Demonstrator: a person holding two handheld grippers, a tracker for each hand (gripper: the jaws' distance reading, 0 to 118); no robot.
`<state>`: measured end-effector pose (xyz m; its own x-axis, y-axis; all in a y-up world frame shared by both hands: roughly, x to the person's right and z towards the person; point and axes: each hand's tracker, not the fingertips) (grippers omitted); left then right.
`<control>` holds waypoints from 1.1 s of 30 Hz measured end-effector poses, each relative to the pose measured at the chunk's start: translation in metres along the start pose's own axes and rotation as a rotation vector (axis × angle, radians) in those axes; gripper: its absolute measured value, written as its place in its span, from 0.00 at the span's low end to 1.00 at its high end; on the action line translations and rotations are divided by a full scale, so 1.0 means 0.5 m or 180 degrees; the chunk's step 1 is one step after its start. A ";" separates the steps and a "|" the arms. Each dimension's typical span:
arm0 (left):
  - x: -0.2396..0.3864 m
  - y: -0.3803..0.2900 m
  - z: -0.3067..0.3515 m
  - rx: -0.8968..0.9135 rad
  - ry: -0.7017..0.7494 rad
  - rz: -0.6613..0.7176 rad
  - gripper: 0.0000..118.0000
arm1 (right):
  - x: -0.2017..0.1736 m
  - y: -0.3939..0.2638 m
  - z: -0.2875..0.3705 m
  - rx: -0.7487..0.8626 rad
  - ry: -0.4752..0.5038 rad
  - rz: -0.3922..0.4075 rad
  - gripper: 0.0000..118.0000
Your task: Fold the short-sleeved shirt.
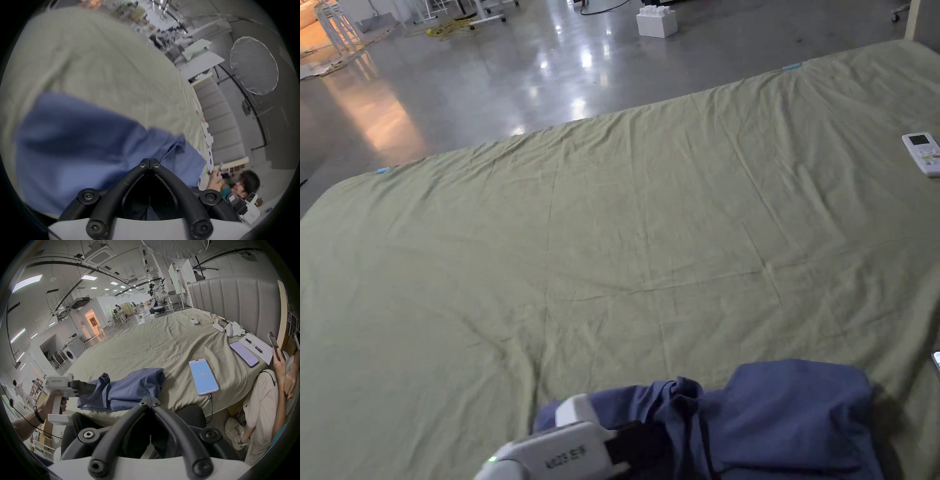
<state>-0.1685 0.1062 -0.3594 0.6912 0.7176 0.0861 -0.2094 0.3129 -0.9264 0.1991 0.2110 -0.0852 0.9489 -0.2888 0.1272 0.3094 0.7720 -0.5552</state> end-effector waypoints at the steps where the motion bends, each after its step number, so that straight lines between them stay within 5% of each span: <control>1: 0.009 -0.009 -0.033 -0.0068 0.0074 -0.0062 0.00 | -0.002 0.000 0.002 0.0004 -0.0019 -0.0005 0.00; 3: 0.010 -0.027 -0.073 -0.0132 0.0447 -0.0242 0.00 | 0.000 0.000 0.003 -0.0003 -0.0060 -0.0024 0.00; 9: 0.017 0.006 0.030 0.0185 0.0153 -0.0109 0.03 | 0.001 -0.001 -0.007 -0.0037 -0.0060 -0.0044 0.00; 10: 0.016 0.013 0.067 0.0302 0.0061 -0.0141 0.11 | -0.002 0.000 -0.010 -0.0046 -0.0046 -0.0038 0.00; 14: -0.027 0.051 0.218 0.0704 -0.0288 -0.0152 0.86 | -0.012 0.003 -0.025 -0.0049 0.0048 -0.0027 0.00; 15: -0.041 0.057 0.242 0.0794 -0.0197 -0.0168 0.90 | -0.015 0.004 -0.028 -0.0050 0.0068 -0.0018 0.00; 19: -0.130 0.084 0.275 0.0906 0.0573 -0.0153 0.90 | -0.033 0.006 -0.026 -0.0020 0.0112 0.0079 0.00; 24: -0.242 0.091 0.205 0.0602 -0.0100 0.0741 0.82 | -0.039 0.006 -0.009 0.0005 0.0102 0.0113 0.00; 25: -0.251 0.086 0.179 0.0541 -0.0059 0.0838 0.74 | -0.037 0.005 -0.007 0.0003 0.0078 0.0102 0.00; 28: -0.227 0.066 0.133 0.0501 -0.0103 0.0818 0.09 | -0.035 0.009 0.001 0.0018 0.0014 0.0083 0.00; 33: -0.229 0.064 0.157 0.0669 -0.0161 0.1126 0.09 | -0.038 0.023 0.010 0.0067 -0.0017 0.0081 0.00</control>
<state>-0.3086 0.0827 -0.3701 0.5174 0.8317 -0.2014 -0.5684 0.1580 -0.8075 0.1849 0.2283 -0.0898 0.9567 -0.2660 0.1178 0.2865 0.7908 -0.5409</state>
